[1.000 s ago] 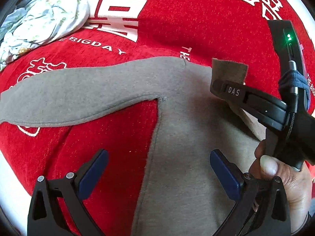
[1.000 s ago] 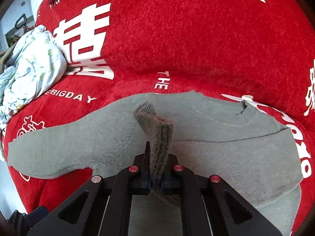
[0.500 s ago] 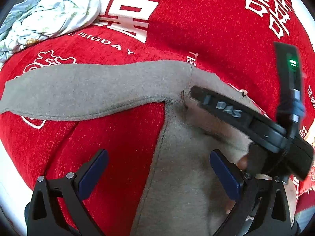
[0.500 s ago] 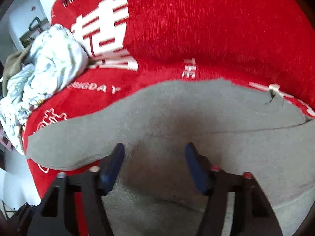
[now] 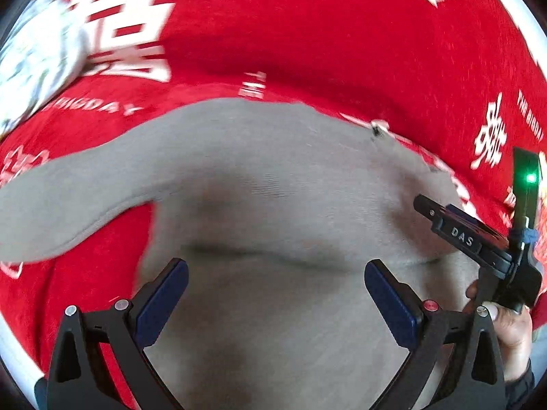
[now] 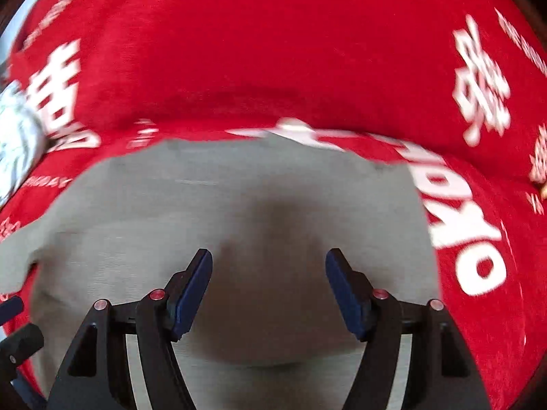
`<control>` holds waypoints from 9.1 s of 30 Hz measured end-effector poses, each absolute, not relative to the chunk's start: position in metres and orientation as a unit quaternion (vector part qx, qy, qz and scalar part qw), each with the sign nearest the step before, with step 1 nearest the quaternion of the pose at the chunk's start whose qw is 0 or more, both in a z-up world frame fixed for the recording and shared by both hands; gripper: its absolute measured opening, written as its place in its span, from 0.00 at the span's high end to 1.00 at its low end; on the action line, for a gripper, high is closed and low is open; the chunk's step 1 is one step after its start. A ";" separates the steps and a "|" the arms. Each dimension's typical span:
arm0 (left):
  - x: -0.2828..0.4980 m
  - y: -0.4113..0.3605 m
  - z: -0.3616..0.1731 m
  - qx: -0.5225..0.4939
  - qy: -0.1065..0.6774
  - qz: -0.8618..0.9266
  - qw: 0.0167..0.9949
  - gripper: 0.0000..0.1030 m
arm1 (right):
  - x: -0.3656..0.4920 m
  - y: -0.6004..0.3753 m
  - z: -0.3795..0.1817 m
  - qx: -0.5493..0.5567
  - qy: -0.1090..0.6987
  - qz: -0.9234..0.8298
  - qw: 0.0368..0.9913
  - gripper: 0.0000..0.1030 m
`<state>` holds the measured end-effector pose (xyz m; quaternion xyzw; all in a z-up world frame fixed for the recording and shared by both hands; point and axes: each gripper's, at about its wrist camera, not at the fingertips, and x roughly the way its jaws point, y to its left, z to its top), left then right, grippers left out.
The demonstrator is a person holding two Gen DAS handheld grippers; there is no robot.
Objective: Fold small clothes
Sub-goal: 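Move the left gripper toward the other sweater sleeve, then grasp the cuff of the other sleeve with the left gripper, then lift the sleeve with the left gripper and fold it across the sweater body, then open the left gripper on the folded sleeve and withdraw both grippers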
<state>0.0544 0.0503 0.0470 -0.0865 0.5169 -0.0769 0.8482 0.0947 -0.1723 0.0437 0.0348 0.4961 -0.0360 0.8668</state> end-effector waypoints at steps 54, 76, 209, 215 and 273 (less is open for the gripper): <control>-0.010 0.358 -0.003 -0.298 0.471 0.303 0.773 0.00 | 0.019 -0.128 0.034 -0.010 0.483 -0.004 0.875 0.14; 0.042 0.413 0.012 -0.286 0.409 0.347 0.794 0.85 | 0.017 -0.086 0.034 -0.021 0.491 0.023 0.870 0.13; 0.122 -0.190 0.038 -0.139 0.619 -0.434 0.640 0.30 | -0.072 -0.203 0.036 0.027 0.405 0.080 0.911 0.06; 0.111 -0.180 0.055 -0.108 0.607 -0.450 0.646 0.30 | -0.083 -0.221 0.044 0.052 0.404 0.090 0.909 0.06; -0.074 0.038 0.022 0.053 0.443 -0.102 0.889 0.16 | -0.113 -0.130 0.041 -0.032 0.451 0.014 0.892 0.01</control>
